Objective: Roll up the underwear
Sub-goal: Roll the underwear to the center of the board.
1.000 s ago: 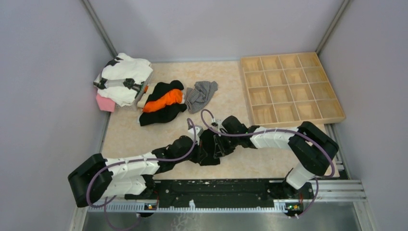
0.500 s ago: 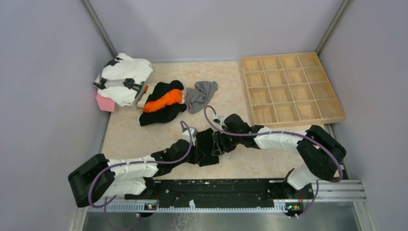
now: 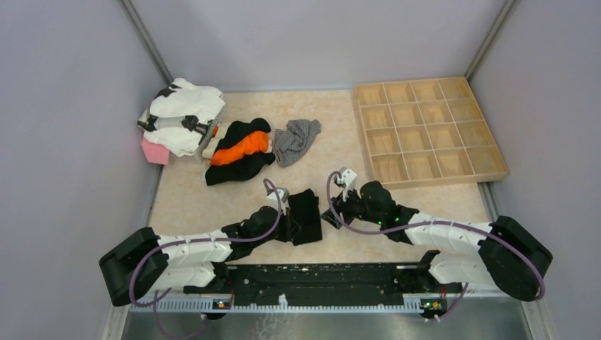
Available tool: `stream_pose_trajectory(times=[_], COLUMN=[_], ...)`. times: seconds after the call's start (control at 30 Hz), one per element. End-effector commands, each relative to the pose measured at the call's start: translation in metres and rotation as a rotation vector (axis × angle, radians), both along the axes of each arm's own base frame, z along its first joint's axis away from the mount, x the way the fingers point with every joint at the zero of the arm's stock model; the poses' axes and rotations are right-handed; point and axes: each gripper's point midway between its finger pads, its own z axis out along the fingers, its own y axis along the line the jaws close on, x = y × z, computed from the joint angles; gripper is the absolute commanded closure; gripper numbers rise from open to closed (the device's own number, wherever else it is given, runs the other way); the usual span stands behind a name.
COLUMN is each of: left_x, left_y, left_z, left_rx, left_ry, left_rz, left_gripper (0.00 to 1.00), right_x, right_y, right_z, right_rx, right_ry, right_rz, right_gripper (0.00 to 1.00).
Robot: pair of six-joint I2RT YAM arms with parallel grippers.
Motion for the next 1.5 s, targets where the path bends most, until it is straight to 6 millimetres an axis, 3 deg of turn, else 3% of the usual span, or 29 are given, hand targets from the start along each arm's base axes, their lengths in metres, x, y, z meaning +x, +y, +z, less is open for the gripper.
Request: stream_pose_trajectory(times=[0.0,0.07,0.2,0.3,0.47,0.67,0.77,0.97,1.2,1.3,1.47], left_x=[-0.017,-0.017,-0.018,-0.020,-0.021,-0.020,-0.021,-0.022,-0.022,-0.022,-0.022], left_y=[0.030,0.032,0.035,0.036,0.034,0.032,0.031,0.029,0.028,0.028,0.028], left_z=[-0.039,-0.040,-0.045,-0.049,-0.051,-0.049,-0.049,-0.052,-0.051,-0.049,-0.049], left_rx=[0.148,0.154,0.165,0.173,0.182,0.181,0.187,0.197,0.196,0.194,0.196], left_ry=[0.084,0.090,0.110,0.126,0.131,0.124,0.123,0.129,0.128,0.125,0.123], left_rz=[0.012,0.022,0.037,0.040,0.029,0.013,0.004,-0.015,-0.022,-0.024,-0.026], left_gripper=[1.00,1.00,1.00,1.00,1.00,1.00,1.00,1.00,1.00,1.00,1.00], right_x=[0.019,0.010,-0.028,-0.057,-0.077,-0.083,-0.074,-0.057,-0.051,-0.049,-0.048], right_y=[0.011,0.016,0.027,0.031,0.041,0.044,0.043,0.045,0.050,0.052,0.053], right_z=[0.062,0.062,0.044,0.032,0.018,-0.009,-0.022,-0.029,-0.039,-0.041,-0.043], right_rx=[0.106,0.032,-0.141,-0.176,-0.203,-0.303,-0.379,-0.450,-0.475,-0.486,-0.482], right_ry=[-0.491,-0.598,-0.820,-0.978,-1.066,-1.106,-1.146,-1.223,-1.247,-1.253,-1.251], right_rz=[0.131,0.257,0.598,0.812,0.911,0.986,0.995,0.945,0.937,0.935,0.926], right_gripper=[0.46,0.46,0.46,0.46,0.47,0.47,0.47,0.48,0.50,0.55,0.71])
